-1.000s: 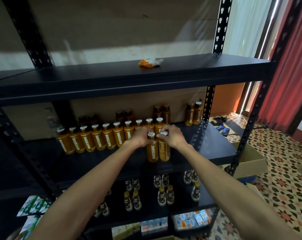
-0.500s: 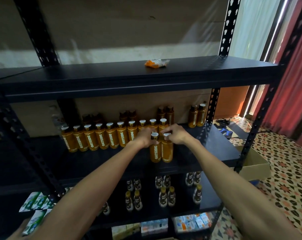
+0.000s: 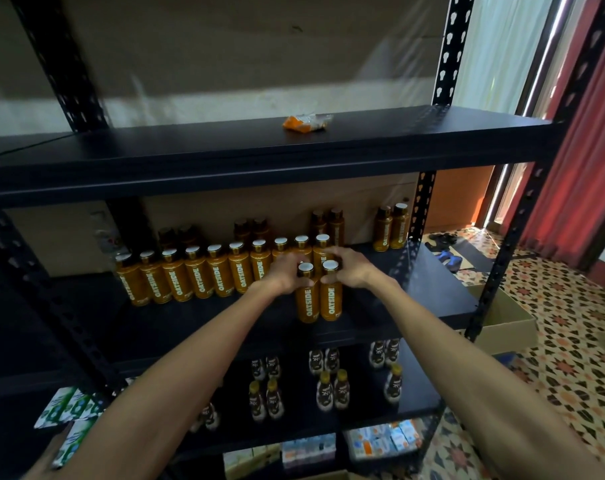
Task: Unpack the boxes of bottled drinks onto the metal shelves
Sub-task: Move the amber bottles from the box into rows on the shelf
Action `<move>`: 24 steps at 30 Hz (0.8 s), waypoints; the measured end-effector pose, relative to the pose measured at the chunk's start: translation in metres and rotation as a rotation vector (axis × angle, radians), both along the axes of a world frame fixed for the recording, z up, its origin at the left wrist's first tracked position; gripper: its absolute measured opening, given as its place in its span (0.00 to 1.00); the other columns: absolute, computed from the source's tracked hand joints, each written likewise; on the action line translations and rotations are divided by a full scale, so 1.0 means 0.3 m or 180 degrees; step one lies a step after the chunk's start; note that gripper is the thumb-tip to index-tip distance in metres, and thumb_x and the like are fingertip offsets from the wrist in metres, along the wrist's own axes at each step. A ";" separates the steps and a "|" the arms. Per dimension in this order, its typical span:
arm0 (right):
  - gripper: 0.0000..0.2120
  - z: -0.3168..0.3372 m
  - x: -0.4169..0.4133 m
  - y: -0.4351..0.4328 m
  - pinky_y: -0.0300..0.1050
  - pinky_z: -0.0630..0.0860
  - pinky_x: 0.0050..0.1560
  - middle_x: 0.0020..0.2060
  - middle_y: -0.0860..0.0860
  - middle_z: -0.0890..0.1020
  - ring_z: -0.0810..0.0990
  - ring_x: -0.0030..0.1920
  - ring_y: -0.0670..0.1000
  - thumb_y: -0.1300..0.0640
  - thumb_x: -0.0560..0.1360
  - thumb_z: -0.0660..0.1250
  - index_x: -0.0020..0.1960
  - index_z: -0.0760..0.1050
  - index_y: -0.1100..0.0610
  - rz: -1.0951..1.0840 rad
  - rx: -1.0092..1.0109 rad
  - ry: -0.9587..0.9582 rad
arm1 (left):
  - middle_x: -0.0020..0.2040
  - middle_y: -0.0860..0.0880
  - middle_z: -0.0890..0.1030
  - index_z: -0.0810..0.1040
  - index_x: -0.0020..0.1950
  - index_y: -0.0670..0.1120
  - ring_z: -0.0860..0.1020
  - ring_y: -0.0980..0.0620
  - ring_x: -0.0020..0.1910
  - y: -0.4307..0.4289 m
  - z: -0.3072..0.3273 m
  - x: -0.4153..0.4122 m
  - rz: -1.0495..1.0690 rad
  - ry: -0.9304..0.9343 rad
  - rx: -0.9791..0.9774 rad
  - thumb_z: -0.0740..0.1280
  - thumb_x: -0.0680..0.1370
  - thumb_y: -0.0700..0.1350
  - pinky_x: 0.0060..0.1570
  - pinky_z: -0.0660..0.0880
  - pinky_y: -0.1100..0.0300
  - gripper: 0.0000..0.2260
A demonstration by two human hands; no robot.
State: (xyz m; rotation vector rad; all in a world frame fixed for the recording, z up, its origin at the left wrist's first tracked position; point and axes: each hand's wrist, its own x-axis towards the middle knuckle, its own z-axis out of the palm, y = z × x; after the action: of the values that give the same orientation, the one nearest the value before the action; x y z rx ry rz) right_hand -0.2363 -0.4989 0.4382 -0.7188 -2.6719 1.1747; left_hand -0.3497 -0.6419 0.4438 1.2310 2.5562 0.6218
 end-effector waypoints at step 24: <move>0.23 -0.116 0.137 0.386 0.44 0.72 0.58 0.63 0.49 0.76 0.75 0.64 0.52 0.56 0.75 0.74 0.67 0.72 0.50 -0.0825 0.0131 0.0141 | 0.65 0.46 0.75 0.72 0.65 0.49 0.74 0.47 0.64 0.450 -0.022 0.064 -0.0747 0.0562 -0.0113 0.74 0.75 0.49 0.61 0.74 0.50 0.21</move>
State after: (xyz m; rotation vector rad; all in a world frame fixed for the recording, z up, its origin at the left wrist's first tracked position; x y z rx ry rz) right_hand -0.1954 -0.3830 0.4034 -0.9842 -2.4666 1.0527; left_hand -0.3305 -0.5070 0.4373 1.6073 2.4918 0.4327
